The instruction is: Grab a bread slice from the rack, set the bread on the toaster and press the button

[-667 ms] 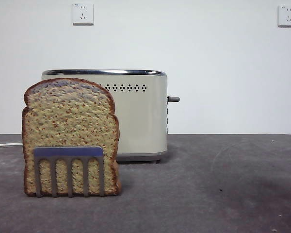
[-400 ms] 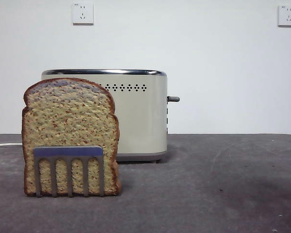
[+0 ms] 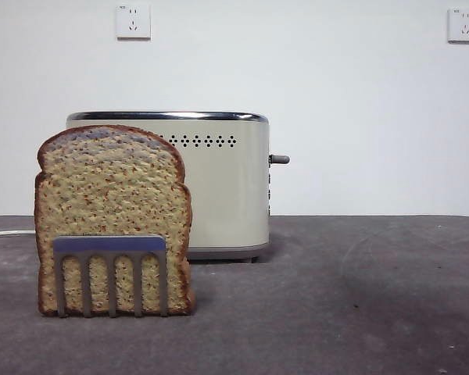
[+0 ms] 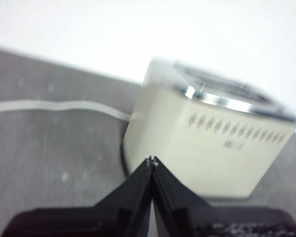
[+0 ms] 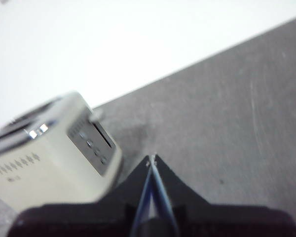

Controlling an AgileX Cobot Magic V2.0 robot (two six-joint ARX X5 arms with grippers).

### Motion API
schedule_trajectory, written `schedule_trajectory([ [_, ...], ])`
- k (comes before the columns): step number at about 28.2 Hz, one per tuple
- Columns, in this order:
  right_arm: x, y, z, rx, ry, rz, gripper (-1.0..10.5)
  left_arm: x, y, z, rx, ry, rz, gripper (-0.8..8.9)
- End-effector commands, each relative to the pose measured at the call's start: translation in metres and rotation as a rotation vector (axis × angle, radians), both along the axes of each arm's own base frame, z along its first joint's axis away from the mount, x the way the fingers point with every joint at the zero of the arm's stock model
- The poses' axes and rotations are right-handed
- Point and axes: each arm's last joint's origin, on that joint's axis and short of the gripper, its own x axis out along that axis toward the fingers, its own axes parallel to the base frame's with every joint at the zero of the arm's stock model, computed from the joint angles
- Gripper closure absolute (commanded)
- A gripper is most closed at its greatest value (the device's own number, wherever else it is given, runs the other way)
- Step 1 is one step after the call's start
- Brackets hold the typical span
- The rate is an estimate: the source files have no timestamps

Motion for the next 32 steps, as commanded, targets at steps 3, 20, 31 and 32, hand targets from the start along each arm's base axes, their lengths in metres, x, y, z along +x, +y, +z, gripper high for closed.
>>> schedule_trajectory([
  [3, 0.003, 0.001, 0.037, -0.027, -0.018, 0.039, 9.6, -0.006, -0.002, 0.030, 0.007, -0.024, -0.039, 8.21],
  [20, 0.045, 0.016, 0.139, -0.353, 0.240, 0.571, 9.6, 0.003, -0.011, 0.125, 0.257, 0.062, -0.508, 8.22],
  [31, 0.050, 0.022, 0.139, -0.405, 0.307, 0.659, 9.6, 0.012, -0.015, 0.126, 0.287, 0.158, -0.635, 8.10],
  [32, 0.050, 0.022, 0.139, -0.405, 0.307, 0.658, 9.6, 0.014, -0.016, 0.127, 0.290, 0.155, -0.644, 7.46],
])
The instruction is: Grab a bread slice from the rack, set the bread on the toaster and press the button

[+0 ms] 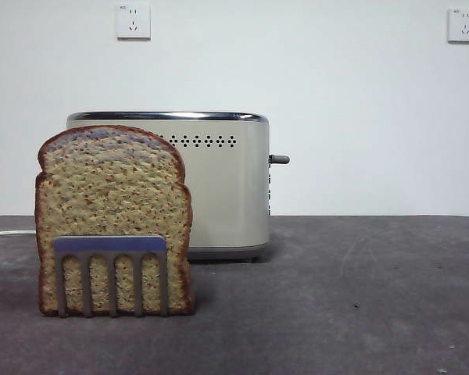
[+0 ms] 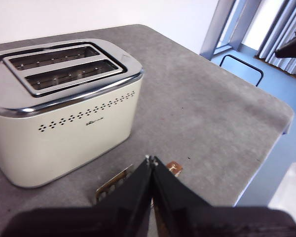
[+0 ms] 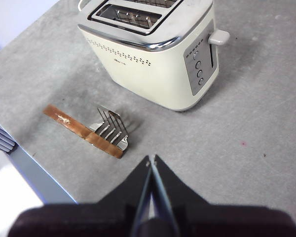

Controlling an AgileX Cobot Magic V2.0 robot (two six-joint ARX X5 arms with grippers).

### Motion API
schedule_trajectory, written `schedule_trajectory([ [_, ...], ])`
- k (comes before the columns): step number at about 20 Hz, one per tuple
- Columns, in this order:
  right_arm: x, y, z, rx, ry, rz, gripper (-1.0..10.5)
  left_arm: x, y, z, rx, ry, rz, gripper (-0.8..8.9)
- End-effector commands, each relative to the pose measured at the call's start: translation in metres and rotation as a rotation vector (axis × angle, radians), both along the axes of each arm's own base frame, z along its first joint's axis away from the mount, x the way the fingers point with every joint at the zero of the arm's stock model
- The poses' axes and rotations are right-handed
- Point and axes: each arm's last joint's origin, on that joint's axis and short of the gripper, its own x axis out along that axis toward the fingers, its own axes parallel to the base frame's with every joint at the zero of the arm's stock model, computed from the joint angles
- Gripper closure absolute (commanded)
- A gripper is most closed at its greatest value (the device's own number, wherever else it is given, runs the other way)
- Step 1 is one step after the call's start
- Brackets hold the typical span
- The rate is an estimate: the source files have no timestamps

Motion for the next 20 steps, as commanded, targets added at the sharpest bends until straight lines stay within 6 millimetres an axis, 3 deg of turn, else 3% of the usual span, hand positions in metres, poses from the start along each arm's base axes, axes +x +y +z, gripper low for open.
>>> schedule_trajectory([
  [1, 0.000, 0.000, 0.001, -0.007, -0.016, 0.013, 9.6, 0.003, -0.003, 0.003, 0.018, -0.038, -0.039, 5.73],
  [2, 0.000, 0.000, 0.001, -0.007, -0.016, 0.014, 9.6, 0.005, -0.005, 0.003, 0.019, -0.045, -0.059, 3.40],
  [3, 0.000, 0.000, 0.001, -0.007, -0.016, 0.014, 9.6, 0.006, -0.007, 0.004, 0.022, -0.049, -0.079, 2.40],
  [9, 0.000, 0.000, 0.001, -0.013, -0.020, 0.019, 9.6, 0.023, -0.026, 0.018, 0.164, -0.063, -0.222, 2.43],
  [14, 0.000, 0.000, 0.001, -0.017, -0.025, 0.023, 9.6, 0.053, -0.059, 0.027, 0.398, -0.023, -0.331, 2.43],
  [20, 0.000, 0.000, 0.001, -0.019, -0.026, 0.024, 9.6, 0.084, -0.111, -0.006, 0.650, 0.057, -0.480, 2.46],
])
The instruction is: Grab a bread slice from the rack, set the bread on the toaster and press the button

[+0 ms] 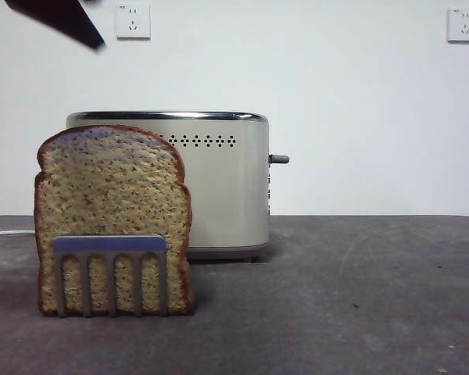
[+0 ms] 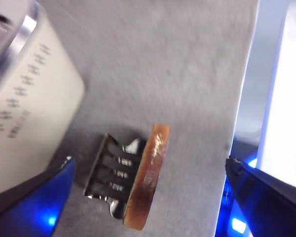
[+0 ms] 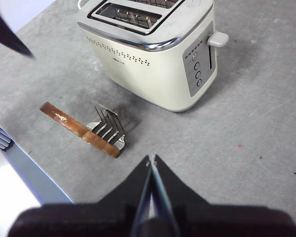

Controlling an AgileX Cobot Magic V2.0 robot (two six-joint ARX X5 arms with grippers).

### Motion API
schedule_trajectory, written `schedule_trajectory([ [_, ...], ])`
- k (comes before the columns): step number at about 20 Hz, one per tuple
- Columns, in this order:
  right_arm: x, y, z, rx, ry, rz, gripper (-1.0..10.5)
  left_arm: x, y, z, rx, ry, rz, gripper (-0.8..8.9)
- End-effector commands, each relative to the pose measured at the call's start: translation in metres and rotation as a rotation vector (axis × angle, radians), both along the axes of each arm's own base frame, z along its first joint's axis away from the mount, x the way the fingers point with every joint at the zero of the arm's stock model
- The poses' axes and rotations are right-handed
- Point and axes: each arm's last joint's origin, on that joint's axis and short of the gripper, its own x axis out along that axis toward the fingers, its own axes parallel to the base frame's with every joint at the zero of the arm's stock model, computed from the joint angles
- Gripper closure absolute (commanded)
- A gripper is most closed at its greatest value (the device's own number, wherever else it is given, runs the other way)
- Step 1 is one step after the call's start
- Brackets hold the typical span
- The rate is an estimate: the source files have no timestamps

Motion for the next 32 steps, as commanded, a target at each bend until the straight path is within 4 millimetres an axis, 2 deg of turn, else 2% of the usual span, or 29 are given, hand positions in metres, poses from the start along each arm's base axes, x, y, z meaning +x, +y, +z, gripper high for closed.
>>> schedule_trajectory([
  [1, 0.000, 0.000, 0.001, -0.007, -0.013, 0.013, 9.6, 0.008, -0.016, -0.016, 0.109, 0.002, -0.060, 2.52],
  [6, 0.000, 0.000, 0.001, -0.007, -0.014, 0.014, 9.6, 0.022, -0.041, -0.045, 0.256, 0.040, -0.107, 2.69],
  [10, 0.000, 0.000, 0.001, -0.007, -0.014, 0.014, 9.6, 0.031, -0.048, -0.059, 0.302, 0.068, -0.119, 5.26],
  [12, 0.000, 0.000, 0.001, -0.007, -0.014, 0.014, 9.6, 0.032, -0.048, -0.059, 0.294, 0.058, -0.117, 7.36],
  [13, 0.000, 0.000, 0.001, -0.007, -0.014, 0.013, 9.6, 0.032, -0.049, -0.059, 0.291, 0.055, -0.116, 8.05],
  [22, 0.003, 0.001, -0.001, -0.010, -0.007, 0.015, 9.6, 0.031, -0.048, -0.055, 0.280, 0.044, -0.117, 8.22],
  [24, 0.004, 0.001, -0.001, -0.010, -0.001, 0.015, 9.6, 0.028, -0.047, -0.044, 0.272, 0.029, -0.116, 8.22],
  [26, 0.005, 0.001, -0.002, -0.011, 0.005, 0.015, 9.6, 0.027, -0.046, -0.024, 0.258, 0.005, -0.112, 8.22],
  [29, 0.007, 0.001, -0.003, -0.012, 0.010, 0.015, 9.6, 0.026, -0.044, 0.019, 0.209, -0.068, -0.103, 8.22],
  [32, 0.007, 0.001, -0.003, -0.012, 0.010, 0.015, 9.6, 0.025, -0.041, 0.068, 0.164, -0.228, -0.054, 8.22],
])
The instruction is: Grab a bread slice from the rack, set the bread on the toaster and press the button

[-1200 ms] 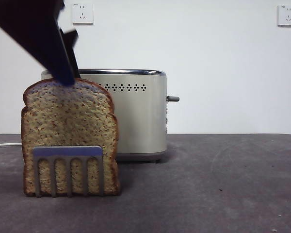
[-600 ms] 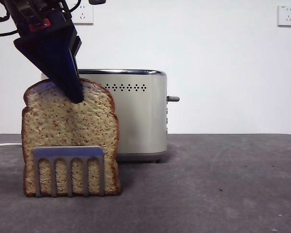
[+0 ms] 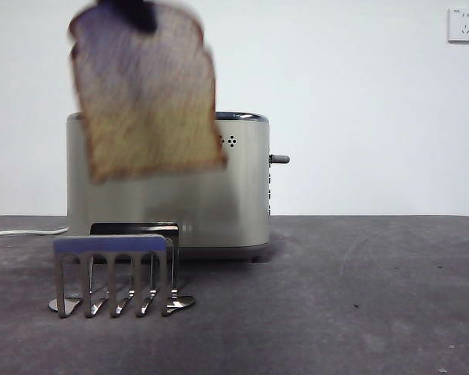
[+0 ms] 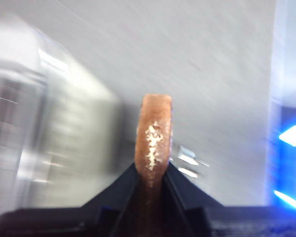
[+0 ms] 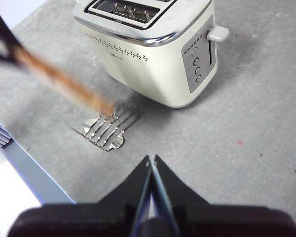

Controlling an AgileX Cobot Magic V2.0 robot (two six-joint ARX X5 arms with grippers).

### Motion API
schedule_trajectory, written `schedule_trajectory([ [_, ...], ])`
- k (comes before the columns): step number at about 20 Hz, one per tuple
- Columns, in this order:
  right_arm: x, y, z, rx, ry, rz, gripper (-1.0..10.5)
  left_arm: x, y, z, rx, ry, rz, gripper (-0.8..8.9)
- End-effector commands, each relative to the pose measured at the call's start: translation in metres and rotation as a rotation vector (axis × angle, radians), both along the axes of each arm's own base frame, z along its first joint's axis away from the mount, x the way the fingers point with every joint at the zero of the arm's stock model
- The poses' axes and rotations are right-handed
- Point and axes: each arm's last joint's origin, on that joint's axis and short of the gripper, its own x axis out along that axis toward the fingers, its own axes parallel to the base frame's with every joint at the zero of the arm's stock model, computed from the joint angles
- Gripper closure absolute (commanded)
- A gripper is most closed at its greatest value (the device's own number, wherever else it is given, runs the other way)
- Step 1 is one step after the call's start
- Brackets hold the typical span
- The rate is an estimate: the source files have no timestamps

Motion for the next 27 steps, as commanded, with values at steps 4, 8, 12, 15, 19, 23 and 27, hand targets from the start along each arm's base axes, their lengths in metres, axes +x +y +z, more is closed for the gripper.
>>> schedule_trajectory([
  [4, 0.000, 0.000, 0.001, -0.002, -0.008, 0.009, 9.6, -0.005, 0.009, 0.068, -0.001, -0.337, 0.037, 8.22],
  [8, 0.002, 0.001, 0.000, -0.003, 0.000, 0.009, 9.6, 0.005, 0.013, 0.075, 0.052, -0.452, -0.009, 8.23],
  [12, 0.002, 0.001, -0.001, -0.002, 0.003, 0.009, 9.6, 0.030, 0.010, 0.059, 0.129, -0.426, -0.020, 8.23],
  [15, 0.002, 0.001, -0.001, -0.003, 0.004, 0.009, 9.6, 0.047, 0.006, 0.047, 0.159, -0.402, -0.022, 8.23],
  [19, 0.002, 0.001, -0.001, -0.003, 0.006, 0.009, 9.6, 0.066, 0.003, 0.032, 0.197, -0.361, -0.027, 8.23],
  [23, 0.002, 0.001, -0.001, -0.003, 0.005, 0.009, 9.6, 0.074, 0.001, 0.023, 0.167, -0.306, -0.067, 8.23],
  [27, 0.002, 0.001, -0.001, -0.003, 0.005, 0.010, 9.6, 0.073, 0.002, 0.018, 0.184, -0.261, -0.070, 8.23],
])
